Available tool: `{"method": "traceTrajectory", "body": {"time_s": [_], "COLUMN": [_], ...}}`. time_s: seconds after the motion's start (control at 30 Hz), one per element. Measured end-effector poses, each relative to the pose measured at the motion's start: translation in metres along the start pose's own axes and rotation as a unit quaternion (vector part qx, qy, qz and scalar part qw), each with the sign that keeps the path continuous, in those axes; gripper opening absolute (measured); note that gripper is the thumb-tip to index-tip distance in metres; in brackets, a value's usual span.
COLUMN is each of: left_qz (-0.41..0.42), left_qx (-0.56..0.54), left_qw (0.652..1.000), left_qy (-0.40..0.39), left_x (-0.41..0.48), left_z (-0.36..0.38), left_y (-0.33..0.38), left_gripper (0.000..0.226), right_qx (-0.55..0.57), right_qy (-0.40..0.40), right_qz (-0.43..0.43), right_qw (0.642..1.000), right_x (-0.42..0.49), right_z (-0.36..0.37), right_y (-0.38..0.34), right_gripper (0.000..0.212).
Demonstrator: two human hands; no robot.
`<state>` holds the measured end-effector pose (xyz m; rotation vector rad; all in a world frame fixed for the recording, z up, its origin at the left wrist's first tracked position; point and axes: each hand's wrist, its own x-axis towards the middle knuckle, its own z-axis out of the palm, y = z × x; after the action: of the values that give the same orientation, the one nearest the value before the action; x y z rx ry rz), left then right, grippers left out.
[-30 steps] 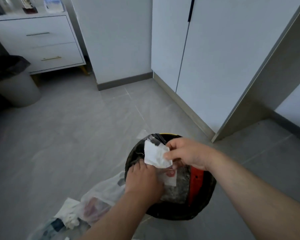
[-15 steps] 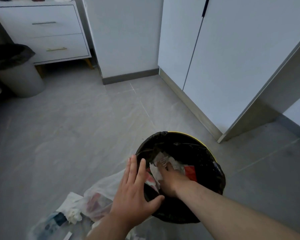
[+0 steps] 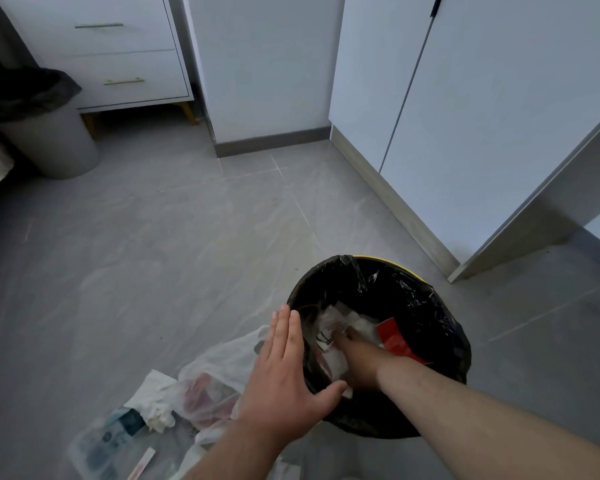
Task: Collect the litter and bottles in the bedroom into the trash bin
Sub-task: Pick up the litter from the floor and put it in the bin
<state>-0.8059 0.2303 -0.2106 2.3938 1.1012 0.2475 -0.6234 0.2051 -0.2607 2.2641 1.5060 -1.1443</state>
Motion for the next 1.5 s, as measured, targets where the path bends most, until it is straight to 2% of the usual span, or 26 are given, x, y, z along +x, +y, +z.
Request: {"method": "traceTrajectory", "body": {"time_s": [0.07, 0.13, 0.2, 0.3, 0.37, 0.47, 0.57, 0.63, 0.7, 0.8, 0.87, 0.93, 1.03, 1.1, 1.2, 1.4, 1.5], "left_qz": [-0.004, -0.002, 0.006, 0.012, 0.01, -0.027, -0.128, -0.211, -0.29, -0.405, -0.504, -0.578, -0.614, -0.602, -0.563, -0.501, -0.487], "left_qx": [-0.009, -0.02, -0.026, -0.04, -0.035, -0.051, -0.067, -0.064, -0.058, -0.022, 0.006, 0.0, -0.041, -0.043, -0.013, 0.021, 0.022], "left_qw": [1.0, 1.0, 0.999, 0.999, 0.999, 0.998, 0.987, 0.972, 0.953, 0.914, 0.863, 0.815, 0.783, 0.788, 0.812, 0.859, 0.87], "left_qy": [-0.008, -0.022, -0.03, -0.021, 0.0, 0.038, 0.067, 0.075, 0.065, 0.014, -0.011, -0.034, -0.088, -0.123, -0.155, -0.104, -0.077], "left_x": [-0.001, -0.003, -0.007, -0.019, -0.033, -0.06, -0.095, -0.119, -0.141, -0.172, -0.189, -0.202, -0.213, -0.218, -0.22, -0.225, -0.227], "left_z": [-0.002, -0.01, -0.023, -0.057, -0.08, -0.106, -0.114, -0.107, -0.094, -0.066, -0.046, -0.026, 0.0, 0.012, 0.018, 0.03, 0.032], "left_y": [0.0, -0.001, -0.003, -0.012, -0.024, -0.059, -0.116, -0.157, -0.193, -0.233, -0.247, -0.252, -0.247, -0.246, -0.251, -0.268, -0.27], "left_gripper": [0.108, 0.107, 0.101, 0.092, 0.091, 0.093, 0.104, 0.089, 0.071, 0.063, 0.07, 0.086, 0.123, 0.142, 0.146, 0.128, 0.103], "right_qx": [-0.009, -0.008, 0.028, 0.067, 0.095, 0.092, 0.077, 0.058, 0.028, -0.015, -0.029, -0.033, -0.017, -0.03, -0.059, -0.086, -0.105], "right_qy": [0.003, 0.038, 0.104, 0.228, 0.267, 0.291, 0.298, 0.279, 0.22, 0.14, 0.089, 0.047, 0.008, -0.006, -0.04, -0.07, -0.076], "right_qz": [-0.005, -0.034, -0.058, -0.119, -0.176, -0.249, -0.303, -0.324, -0.32, -0.291, -0.25, -0.202, -0.157, -0.152, -0.157, -0.183, -0.181], "right_qw": [1.0, 0.999, 0.993, 0.964, 0.943, 0.919, 0.902, 0.902, 0.921, 0.946, 0.964, 0.978, 0.987, 0.988, 0.985, 0.977, 0.975], "right_x": [-0.012, -0.028, -0.049, -0.082, -0.098, -0.113, -0.111, -0.102, -0.085, -0.051, -0.03, -0.013, 0.001, 0.007, 0.012, 0.02, 0.024], "right_z": [-0.014, -0.033, -0.055, -0.083, -0.092, -0.092, -0.076, -0.057, -0.033, 0.012, 0.043, 0.069, 0.096, 0.109, 0.125, 0.152, 0.165], "right_y": [-0.002, -0.007, -0.013, -0.033, -0.058, -0.104, -0.152, -0.182, -0.204, -0.22, -0.218, -0.213, -0.202, -0.196, -0.191, -0.201, -0.207], "right_gripper": [0.086, 0.079, 0.071, 0.055, 0.05, 0.05, 0.054, 0.053, 0.047, 0.042, 0.043, 0.043, 0.043, 0.04, 0.044, 0.042, 0.05]}}
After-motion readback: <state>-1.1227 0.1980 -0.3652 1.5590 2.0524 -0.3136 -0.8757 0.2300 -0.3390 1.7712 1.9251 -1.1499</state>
